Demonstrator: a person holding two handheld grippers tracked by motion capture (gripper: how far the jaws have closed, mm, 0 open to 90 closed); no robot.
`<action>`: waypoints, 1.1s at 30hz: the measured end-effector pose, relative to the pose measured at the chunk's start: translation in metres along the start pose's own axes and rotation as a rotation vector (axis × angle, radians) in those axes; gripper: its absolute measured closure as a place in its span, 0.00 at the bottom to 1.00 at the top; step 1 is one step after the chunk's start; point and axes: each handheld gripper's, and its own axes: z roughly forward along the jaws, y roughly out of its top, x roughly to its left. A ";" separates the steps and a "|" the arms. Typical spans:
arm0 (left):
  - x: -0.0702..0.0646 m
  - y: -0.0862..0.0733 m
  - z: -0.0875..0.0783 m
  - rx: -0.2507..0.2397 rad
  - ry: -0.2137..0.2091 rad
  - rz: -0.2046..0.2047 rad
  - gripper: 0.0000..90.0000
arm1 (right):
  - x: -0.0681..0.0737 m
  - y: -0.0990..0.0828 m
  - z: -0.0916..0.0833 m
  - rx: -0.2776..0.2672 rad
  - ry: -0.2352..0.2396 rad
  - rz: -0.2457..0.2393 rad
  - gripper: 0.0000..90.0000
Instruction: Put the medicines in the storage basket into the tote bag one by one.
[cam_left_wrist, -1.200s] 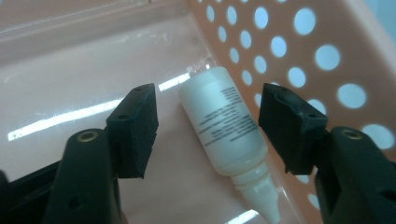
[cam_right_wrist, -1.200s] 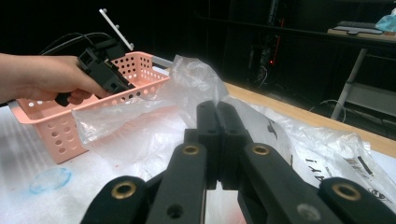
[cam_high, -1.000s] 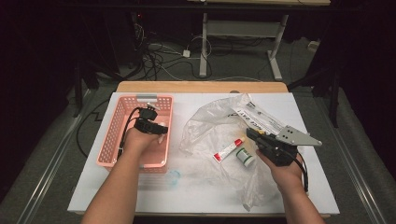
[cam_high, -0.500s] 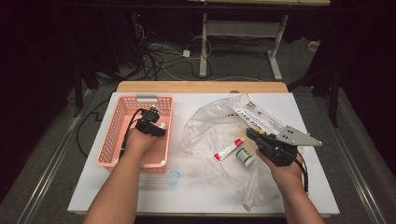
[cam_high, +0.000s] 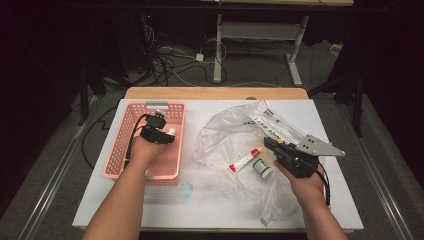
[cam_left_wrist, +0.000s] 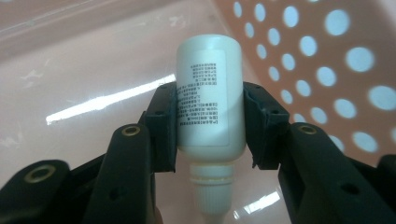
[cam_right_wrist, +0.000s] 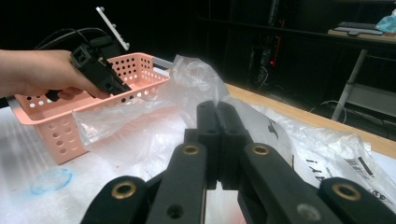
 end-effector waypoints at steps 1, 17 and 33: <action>-0.001 0.000 -0.002 -0.006 -0.002 0.002 0.64 | 0.000 0.000 0.000 0.001 -0.001 0.002 1.00; -0.019 -0.019 -0.039 -0.126 -0.019 0.030 0.64 | 0.000 0.001 -0.001 -0.002 -0.001 -0.003 1.00; -0.050 -0.059 -0.077 -0.301 -0.099 0.106 0.64 | 0.001 0.002 -0.002 -0.004 -0.002 -0.005 1.00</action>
